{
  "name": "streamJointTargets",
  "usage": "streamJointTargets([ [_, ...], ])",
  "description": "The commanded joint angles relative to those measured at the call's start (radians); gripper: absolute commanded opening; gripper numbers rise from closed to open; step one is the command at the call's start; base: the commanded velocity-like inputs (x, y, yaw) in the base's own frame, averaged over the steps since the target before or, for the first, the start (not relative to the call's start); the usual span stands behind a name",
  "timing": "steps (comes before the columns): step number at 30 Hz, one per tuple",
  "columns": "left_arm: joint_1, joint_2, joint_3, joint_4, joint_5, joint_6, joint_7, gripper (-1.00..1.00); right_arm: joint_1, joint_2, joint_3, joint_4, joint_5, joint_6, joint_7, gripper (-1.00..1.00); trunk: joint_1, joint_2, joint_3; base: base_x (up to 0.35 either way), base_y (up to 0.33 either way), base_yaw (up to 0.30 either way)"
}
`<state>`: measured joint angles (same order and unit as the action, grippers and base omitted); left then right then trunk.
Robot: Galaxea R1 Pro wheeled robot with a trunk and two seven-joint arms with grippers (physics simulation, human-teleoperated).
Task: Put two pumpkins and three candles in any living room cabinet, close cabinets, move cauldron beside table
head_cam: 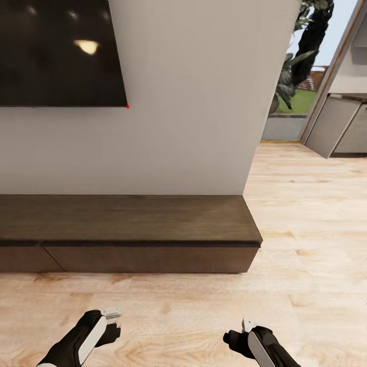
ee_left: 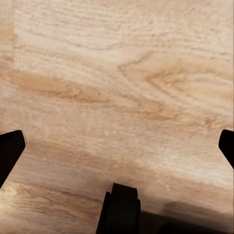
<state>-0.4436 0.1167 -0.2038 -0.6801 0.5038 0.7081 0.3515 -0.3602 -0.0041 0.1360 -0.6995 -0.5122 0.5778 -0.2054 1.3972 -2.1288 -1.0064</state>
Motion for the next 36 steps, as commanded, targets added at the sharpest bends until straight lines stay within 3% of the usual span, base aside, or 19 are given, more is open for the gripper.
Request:
streamJointTargets([
  [1,-0.001,0.001,-0.006,0.005,0.010,0.000,0.009,1.00,0.000,0.000,0.003,0.001,-0.009,0.001,-0.009,1.00,-0.004,0.007,0.001,-0.034,0.000,0.000],
  [9,0.000,0.001,-0.006,0.048,0.010,-0.016,0.006,1.00,0.000,0.000,0.004,0.036,-0.008,-0.011,-0.011,1.00,-0.035,0.063,0.018,-0.007,0.000,0.000],
  [13,0.000,0.001,-0.034,0.107,0.010,-0.082,0.003,1.00,0.000,0.001,0.006,0.087,-0.008,-0.070,-0.011,1.00,-0.050,0.091,0.030,0.000,0.000,0.000],
  [18,0.000,0.001,-0.064,0.134,0.012,-0.106,0.001,1.00,0.000,0.004,0.006,0.187,-0.010,-0.139,-0.011,1.00,-0.069,0.126,0.045,0.000,0.000,0.000],
  [26,0.000,0.001,-0.069,0.142,0.014,-0.124,0.000,1.00,0.000,0.001,0.002,0.249,-0.011,-0.220,-0.011,1.00,-0.100,0.182,0.071,0.000,0.000,0.000],
  [36,0.000,-0.005,-0.087,0.266,0.013,-0.239,0.000,1.00,0.000,0.006,0.002,0.321,-0.010,-0.302,-0.010,1.00,-0.138,0.252,0.102,0.000,0.000,0.000],
])
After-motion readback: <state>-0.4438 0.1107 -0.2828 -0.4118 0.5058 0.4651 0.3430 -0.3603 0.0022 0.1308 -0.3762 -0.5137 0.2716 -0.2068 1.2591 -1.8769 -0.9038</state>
